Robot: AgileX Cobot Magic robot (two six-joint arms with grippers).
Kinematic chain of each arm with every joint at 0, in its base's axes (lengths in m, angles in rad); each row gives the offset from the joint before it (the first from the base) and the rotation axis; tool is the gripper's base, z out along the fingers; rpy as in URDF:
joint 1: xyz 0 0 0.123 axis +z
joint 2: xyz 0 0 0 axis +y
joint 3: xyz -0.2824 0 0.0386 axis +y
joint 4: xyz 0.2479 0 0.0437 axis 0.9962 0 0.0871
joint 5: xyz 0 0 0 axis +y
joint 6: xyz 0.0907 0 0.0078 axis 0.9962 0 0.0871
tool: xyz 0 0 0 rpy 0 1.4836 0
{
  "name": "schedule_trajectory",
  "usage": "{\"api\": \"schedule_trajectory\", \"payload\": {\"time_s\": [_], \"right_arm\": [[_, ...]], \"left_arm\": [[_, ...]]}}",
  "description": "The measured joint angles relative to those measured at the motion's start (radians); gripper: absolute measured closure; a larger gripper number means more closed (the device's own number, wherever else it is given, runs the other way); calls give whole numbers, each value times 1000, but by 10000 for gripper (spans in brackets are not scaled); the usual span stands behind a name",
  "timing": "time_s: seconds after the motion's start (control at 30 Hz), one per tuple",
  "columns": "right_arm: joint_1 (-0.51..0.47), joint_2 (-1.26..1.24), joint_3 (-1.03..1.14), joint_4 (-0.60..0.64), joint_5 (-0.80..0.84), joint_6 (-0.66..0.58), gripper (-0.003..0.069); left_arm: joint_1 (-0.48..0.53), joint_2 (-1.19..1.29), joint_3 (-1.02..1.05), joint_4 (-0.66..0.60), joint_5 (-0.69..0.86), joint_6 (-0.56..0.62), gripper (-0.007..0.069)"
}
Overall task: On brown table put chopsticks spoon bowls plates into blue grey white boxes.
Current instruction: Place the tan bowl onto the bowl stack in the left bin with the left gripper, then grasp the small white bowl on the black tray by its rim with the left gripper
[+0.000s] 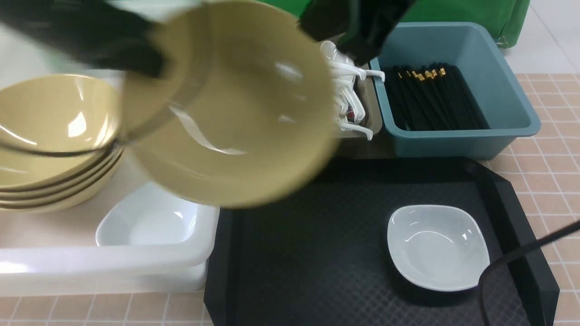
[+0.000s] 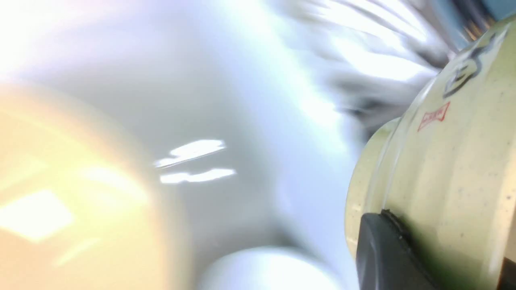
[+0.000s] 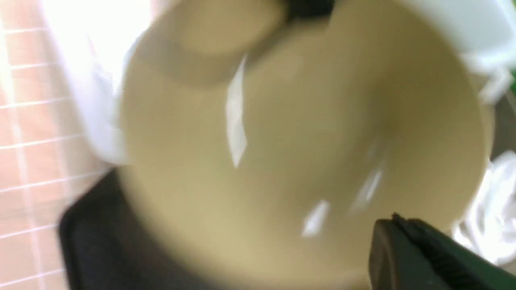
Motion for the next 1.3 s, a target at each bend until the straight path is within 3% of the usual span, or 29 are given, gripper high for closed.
{"api": "schedule_trajectory", "payload": {"time_s": [0.07, 0.1, 0.17, 0.33, 0.6, 0.73, 0.9, 1.13, 1.3], "right_arm": [[4, 2, 0, 0, 0, -1, 621], [5, 6, 0, 0, 0, -2, 621], [5, 16, -1, -5, 1, -1, 621], [5, 27, -1, -5, 1, 0, 621], [5, 30, -1, -7, 0, 0, 621], [5, 30, -1, -7, 0, -2, 621], [5, 30, -1, -8, 0, -3, 619], [5, 30, -1, -61, -1, 10, 616], [-7, 30, -1, -149, 2, 105, 615]], "left_arm": [[106, -27, 37, -26, -14, 3, 618], [222, -48, 71, -61, -36, 8, 618], [360, -58, 103, -113, -66, 20, 618], [534, -18, 115, -132, -99, 49, 618], [552, 110, 122, -108, -150, 85, 614], [552, 170, 123, -93, -177, 125, 564], [552, 194, 121, -56, -180, 163, 434], [552, 159, -30, 55, -107, 130, 169], [507, 93, -205, 51, 70, -30, 138]]}}
